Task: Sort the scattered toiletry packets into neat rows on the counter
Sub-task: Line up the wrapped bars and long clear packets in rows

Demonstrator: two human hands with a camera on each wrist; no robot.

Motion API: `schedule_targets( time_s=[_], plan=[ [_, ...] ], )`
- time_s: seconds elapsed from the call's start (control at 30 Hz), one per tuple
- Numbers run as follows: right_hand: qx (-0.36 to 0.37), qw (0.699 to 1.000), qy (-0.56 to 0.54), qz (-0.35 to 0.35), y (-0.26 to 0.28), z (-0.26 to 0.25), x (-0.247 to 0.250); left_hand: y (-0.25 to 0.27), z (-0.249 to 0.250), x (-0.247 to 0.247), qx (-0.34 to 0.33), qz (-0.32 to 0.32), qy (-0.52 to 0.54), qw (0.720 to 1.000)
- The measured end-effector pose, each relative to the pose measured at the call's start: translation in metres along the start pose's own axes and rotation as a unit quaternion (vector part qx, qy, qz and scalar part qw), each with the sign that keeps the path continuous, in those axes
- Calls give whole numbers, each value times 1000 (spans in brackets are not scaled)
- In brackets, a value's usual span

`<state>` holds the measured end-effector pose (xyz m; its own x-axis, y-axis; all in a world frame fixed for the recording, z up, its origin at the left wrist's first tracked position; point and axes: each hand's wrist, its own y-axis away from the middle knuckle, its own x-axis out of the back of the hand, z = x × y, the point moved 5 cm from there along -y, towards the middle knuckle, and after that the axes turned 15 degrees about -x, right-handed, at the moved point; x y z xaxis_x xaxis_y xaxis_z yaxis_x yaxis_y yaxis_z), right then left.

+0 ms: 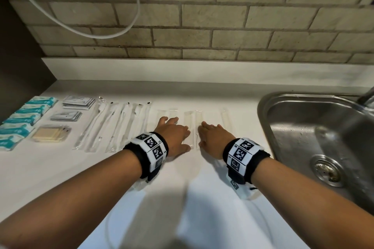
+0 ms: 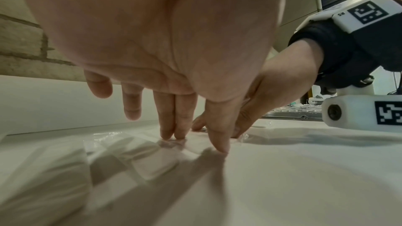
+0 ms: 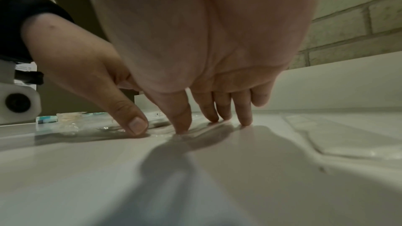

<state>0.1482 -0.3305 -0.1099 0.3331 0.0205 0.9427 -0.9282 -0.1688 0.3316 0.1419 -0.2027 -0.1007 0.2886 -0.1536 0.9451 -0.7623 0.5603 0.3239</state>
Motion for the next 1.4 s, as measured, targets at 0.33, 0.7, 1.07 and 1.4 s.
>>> schedule_targets(
  time_s=[0.33,0.7,1.07,1.4],
  plan=[
    [-5,1000,-10,1,4,1,1,0,-2,0,-1,-2,-1,1000],
    [-10,1000,-14,-9,4,1,3,1,-2,1,-1,4,11,1000],
    [-24,999,-39,-16,6,15,13,-1,-1,12,-9,14,39,999],
    [-134,989,62,-26,1,69,18,-22,36,17,-54,6,1,999]
  ],
)
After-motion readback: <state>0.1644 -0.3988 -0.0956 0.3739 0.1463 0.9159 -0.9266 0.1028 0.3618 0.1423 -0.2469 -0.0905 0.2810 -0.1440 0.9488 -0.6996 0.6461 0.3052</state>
